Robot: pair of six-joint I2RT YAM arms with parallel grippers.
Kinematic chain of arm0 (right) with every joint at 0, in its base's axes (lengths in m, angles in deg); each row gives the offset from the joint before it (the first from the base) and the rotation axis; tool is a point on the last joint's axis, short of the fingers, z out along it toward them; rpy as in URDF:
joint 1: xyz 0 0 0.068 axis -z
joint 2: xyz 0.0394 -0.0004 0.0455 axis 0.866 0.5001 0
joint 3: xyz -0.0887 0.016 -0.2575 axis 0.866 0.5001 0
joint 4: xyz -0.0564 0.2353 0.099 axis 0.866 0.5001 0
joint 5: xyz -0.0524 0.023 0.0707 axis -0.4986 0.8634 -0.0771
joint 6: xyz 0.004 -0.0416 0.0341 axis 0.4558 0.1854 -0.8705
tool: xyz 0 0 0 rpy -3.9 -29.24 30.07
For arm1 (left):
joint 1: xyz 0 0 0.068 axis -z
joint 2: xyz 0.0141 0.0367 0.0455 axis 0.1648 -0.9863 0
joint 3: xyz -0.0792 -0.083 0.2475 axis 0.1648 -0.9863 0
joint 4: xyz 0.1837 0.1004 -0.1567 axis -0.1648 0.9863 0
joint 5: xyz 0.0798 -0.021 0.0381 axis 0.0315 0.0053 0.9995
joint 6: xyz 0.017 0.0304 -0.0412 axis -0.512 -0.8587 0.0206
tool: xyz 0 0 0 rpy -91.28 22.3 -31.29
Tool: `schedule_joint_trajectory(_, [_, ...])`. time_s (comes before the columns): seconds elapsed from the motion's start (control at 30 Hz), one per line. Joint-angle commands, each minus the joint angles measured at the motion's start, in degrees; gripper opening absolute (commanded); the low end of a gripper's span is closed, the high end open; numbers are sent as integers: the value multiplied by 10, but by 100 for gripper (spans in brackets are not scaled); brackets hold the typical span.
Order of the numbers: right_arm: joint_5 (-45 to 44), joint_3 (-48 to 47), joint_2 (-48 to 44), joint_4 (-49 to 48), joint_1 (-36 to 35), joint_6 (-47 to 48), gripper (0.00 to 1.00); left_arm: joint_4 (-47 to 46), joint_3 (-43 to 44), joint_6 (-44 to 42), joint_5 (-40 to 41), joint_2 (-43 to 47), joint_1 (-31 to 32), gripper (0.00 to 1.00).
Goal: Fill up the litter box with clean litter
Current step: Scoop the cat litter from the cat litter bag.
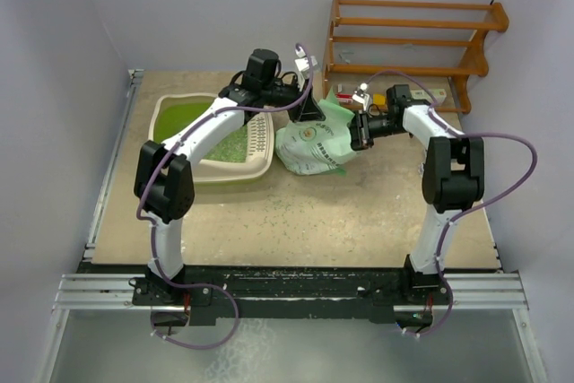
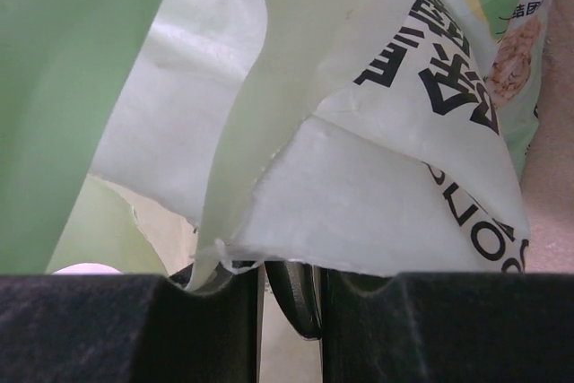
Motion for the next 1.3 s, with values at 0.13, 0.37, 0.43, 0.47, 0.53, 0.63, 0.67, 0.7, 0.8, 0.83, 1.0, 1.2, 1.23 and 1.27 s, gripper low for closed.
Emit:
schedule_joint_trajectory(0.13, [147,-13,6,37,3,49,0,-29,5,7,-2,-1,7,3])
schedule_joint_trajectory(0.37, [218,-126,49,342,11,327,0,-31,6,11,11,4,7,3])
schedule_joint_trajectory(0.43, [232,-179,81,513,17,475,0,-31,8,11,21,9,6,3])
schedule_joint_trajectory(0.47, [235,-187,89,532,23,481,0,-32,9,10,24,11,6,3])
schedule_joint_trajectory(0.53, [237,-180,87,533,33,488,0,-32,9,8,31,15,6,3])
schedule_joint_trajectory(0.63, [236,-175,77,532,41,489,0,-27,14,7,35,17,6,3])
schedule_joint_trajectory(0.67, [234,-174,71,532,43,489,0,-25,14,7,36,19,6,3])
schedule_joint_trajectory(0.7, [232,-174,65,532,44,489,0,-25,13,7,38,22,5,3])
schedule_joint_trajectory(0.8, [229,-173,42,530,50,482,0,-22,13,2,47,30,5,3])
schedule_joint_trajectory(0.83, [226,-171,33,524,53,473,0,-20,13,2,51,32,5,3])
schedule_joint_trajectory(1.0, [213,-162,2,507,73,442,0,-24,14,1,68,49,5,3])
schedule_joint_trajectory(1.2, [194,-147,-29,494,109,416,0,-25,12,-1,80,71,0,4])
schedule_joint_trajectory(1.23, [192,-147,-31,500,114,420,0,-23,11,-2,82,74,-2,6])
schedule_joint_trajectory(1.27, [193,-146,-35,506,120,424,0,-22,10,-2,83,78,-3,7])
